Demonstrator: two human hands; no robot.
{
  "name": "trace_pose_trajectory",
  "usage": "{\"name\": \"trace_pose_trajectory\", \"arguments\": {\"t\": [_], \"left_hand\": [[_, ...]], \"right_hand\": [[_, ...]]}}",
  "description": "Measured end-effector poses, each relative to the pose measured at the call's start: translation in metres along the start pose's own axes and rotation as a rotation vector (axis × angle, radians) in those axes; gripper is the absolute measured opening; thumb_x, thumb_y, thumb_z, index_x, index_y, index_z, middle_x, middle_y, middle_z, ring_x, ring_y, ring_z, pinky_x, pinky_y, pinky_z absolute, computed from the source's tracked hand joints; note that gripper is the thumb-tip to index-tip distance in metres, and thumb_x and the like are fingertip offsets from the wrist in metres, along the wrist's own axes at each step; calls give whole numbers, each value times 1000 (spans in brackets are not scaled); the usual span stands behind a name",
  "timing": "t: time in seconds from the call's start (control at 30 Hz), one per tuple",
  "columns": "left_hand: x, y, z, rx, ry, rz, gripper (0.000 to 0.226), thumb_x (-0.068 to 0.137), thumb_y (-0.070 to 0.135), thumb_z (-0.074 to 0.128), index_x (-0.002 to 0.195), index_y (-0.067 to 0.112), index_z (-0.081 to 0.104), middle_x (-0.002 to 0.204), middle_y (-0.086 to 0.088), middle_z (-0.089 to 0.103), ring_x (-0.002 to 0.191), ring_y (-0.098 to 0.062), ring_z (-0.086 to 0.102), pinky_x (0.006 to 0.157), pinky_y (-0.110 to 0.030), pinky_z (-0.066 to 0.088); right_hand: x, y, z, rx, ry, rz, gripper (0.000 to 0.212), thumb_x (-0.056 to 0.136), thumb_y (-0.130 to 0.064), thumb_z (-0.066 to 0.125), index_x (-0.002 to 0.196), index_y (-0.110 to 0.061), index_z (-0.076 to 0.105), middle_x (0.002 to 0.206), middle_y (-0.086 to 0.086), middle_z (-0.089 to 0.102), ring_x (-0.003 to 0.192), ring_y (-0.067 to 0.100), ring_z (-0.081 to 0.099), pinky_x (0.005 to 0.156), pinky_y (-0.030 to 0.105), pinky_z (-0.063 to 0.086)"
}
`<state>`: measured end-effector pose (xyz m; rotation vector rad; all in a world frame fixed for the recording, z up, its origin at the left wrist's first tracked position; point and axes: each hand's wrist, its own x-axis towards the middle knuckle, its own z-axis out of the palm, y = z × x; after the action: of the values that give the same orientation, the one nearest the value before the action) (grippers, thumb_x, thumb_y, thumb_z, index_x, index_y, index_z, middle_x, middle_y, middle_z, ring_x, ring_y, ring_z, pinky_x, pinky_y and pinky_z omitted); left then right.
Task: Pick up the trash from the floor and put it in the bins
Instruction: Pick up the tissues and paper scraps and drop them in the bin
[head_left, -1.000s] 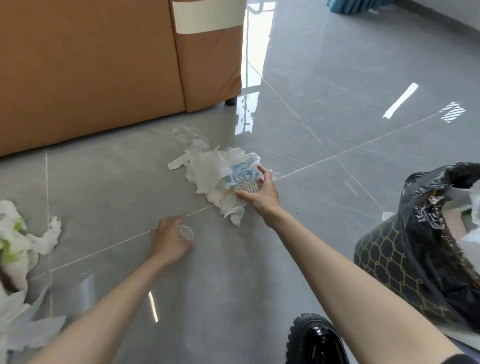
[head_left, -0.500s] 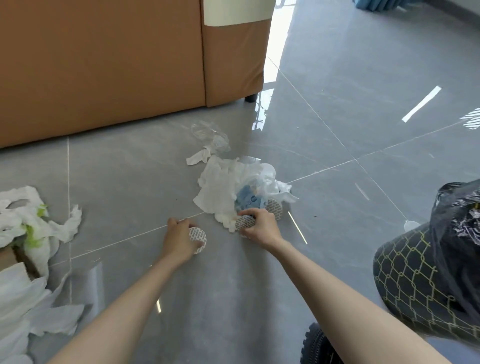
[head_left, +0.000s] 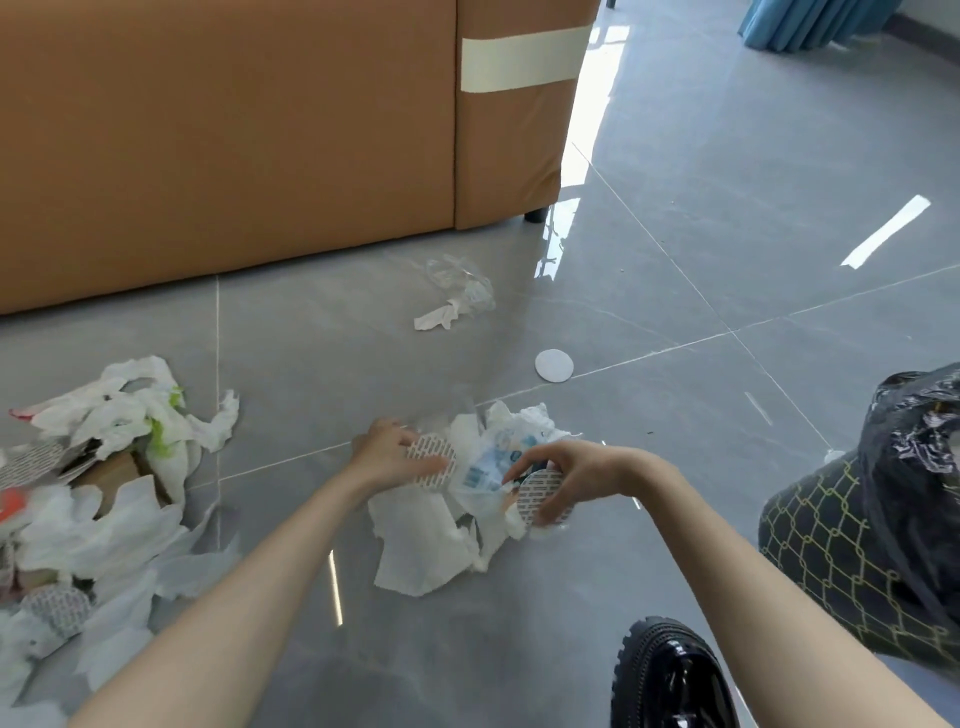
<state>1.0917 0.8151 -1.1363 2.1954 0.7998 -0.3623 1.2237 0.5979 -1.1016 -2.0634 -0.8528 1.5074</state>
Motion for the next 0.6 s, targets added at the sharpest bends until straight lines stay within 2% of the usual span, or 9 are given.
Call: {"name": "trace_pose_trajectory", "arguments": {"t": [0.1, 0.17, 0.23, 0.3, 0.33, 0.4, 0.47, 0.6], "left_hand": [[-14, -16, 18, 173, -62, -6, 44, 74, 41, 75, 107, 12, 68, 142, -7, 42, 131, -22, 40, 104, -26, 31], [-22, -23, 29, 159, 12, -4, 39, 73, 37, 76, 100, 9, 70, 131, -9, 48, 119, -24, 49, 93, -24, 36], [-29, -24, 33, 121, 75, -19, 26, 73, 34, 77, 77, 10, 67, 104, -10, 58, 96, -25, 59, 72, -25, 40], [-34, -17, 28, 78, 119, -37, 35, 73, 32, 77, 55, 15, 53, 69, -6, 55, 73, -22, 57, 52, -25, 32], [-34, -12, 22, 39, 134, -40, 39, 73, 32, 77, 52, 17, 48, 60, -4, 49, 67, -20, 53, 49, -25, 28], [-35, 7, 5, -62, 167, -40, 40, 75, 33, 76, 55, 20, 44, 61, -3, 46, 67, -17, 48, 53, -29, 27], [-38, 36, -18, -143, 201, -19, 39, 77, 32, 75, 59, 22, 42, 67, -1, 47, 71, -15, 45, 62, -26, 31], [-50, 105, -62, -243, 231, 125, 23, 79, 31, 74, 71, 12, 63, 67, 0, 60, 65, -16, 54, 57, -27, 38]], "right_hand": [[-14, -11, -10, -65, 81, 20, 47, 72, -6, 79, 110, -30, 64, 117, 2, 63, 105, 19, 62, 95, 34, 52], [-22, -20, -14, -74, 119, 10, 47, 73, -6, 78, 112, -26, 65, 116, 2, 64, 102, 18, 63, 94, 32, 52], [-31, -29, -18, -36, 139, -11, 46, 74, -3, 77, 114, -22, 65, 113, 4, 65, 96, 16, 64, 92, 31, 54], [-43, -38, -25, 9, 162, -36, 45, 74, -1, 77, 114, -19, 64, 108, 5, 66, 91, 14, 64, 88, 29, 55], [-49, -41, -29, 31, 179, -52, 46, 74, -1, 77, 115, -17, 64, 106, 5, 66, 90, 14, 64, 87, 28, 55], [-65, -50, -40, 92, 229, -89, 46, 74, -1, 77, 116, -15, 64, 104, 7, 67, 92, 16, 64, 87, 30, 55], [-83, -60, -53, 172, 271, -133, 43, 75, 2, 75, 112, -17, 64, 102, 8, 67, 91, 17, 65, 86, 30, 56], [-128, -82, -80, 257, 324, -170, 39, 78, 4, 72, 108, -19, 63, 99, 6, 67, 89, 16, 65, 78, 23, 57]]}}
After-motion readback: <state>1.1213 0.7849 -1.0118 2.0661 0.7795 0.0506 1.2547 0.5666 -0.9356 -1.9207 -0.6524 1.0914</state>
